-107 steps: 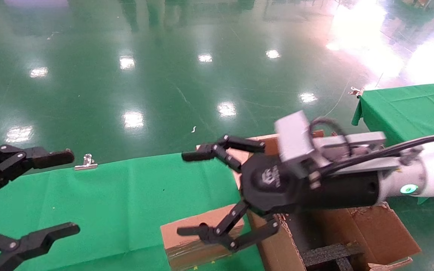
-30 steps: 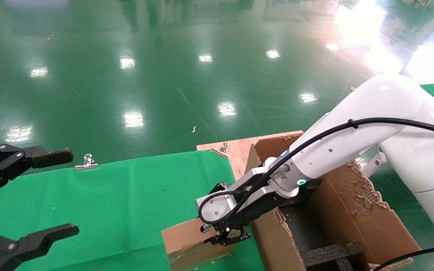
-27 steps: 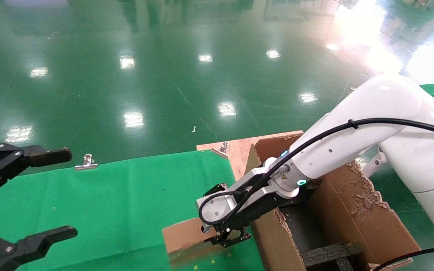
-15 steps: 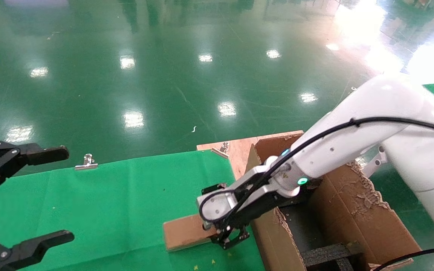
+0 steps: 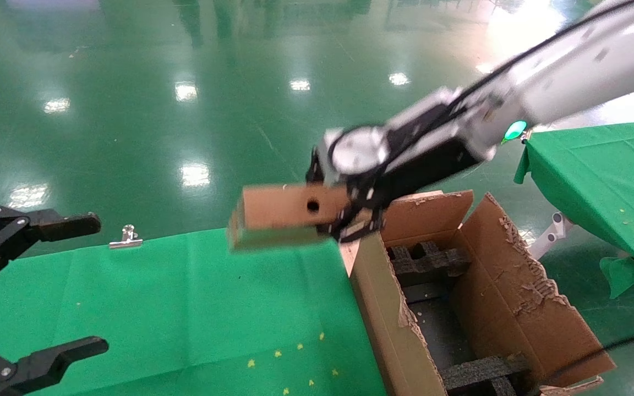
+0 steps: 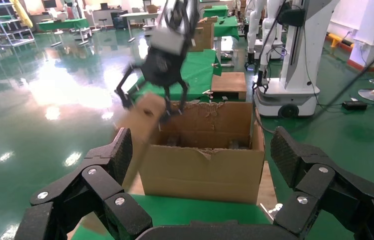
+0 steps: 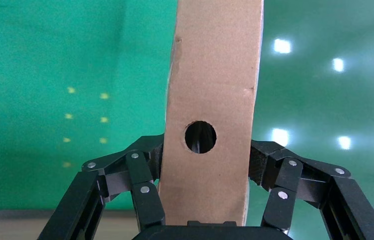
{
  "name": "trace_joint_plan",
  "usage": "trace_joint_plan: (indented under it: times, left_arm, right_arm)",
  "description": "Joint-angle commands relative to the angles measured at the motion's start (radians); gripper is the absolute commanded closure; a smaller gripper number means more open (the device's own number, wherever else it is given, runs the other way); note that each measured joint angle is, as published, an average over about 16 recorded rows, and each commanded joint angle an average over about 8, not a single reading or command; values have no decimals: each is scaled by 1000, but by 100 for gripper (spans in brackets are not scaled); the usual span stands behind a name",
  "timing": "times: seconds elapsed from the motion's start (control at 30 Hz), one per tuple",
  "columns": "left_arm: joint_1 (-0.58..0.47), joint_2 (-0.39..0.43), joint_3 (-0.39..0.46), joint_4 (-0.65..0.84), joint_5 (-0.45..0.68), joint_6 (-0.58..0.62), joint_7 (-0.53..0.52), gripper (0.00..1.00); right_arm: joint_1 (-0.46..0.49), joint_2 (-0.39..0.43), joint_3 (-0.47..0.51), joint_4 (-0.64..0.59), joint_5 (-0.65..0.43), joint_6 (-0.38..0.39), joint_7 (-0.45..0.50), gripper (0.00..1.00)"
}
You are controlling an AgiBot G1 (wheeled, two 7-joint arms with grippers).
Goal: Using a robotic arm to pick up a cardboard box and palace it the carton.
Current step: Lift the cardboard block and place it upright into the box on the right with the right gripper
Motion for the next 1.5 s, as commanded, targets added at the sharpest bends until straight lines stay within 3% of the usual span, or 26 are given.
trace_joint_plan:
  times: [0.03,0.23,0.57,1.23,1.5]
  left_arm:
    - [0,0,0,0,0,0,0,0]
    - [0,0,0,0,0,0,0,0]
    - [0,0,1,0,0,0,0,0]
    - [0,0,1,0,-1,0,1,0]
    - [0,-1,1,0,-1,-1,1,0]
  right_arm:
    - [55,5,-26,-42,31,-2,-24,100]
    - [166,17,-127,-112,109,-3,-76,100]
    - [258,67,-317,-187,226,-4,-133,100]
    - [489,361,-708,-276,242,-5,-169,100]
    - [556,437,-827,-292,247,-1,-168,100]
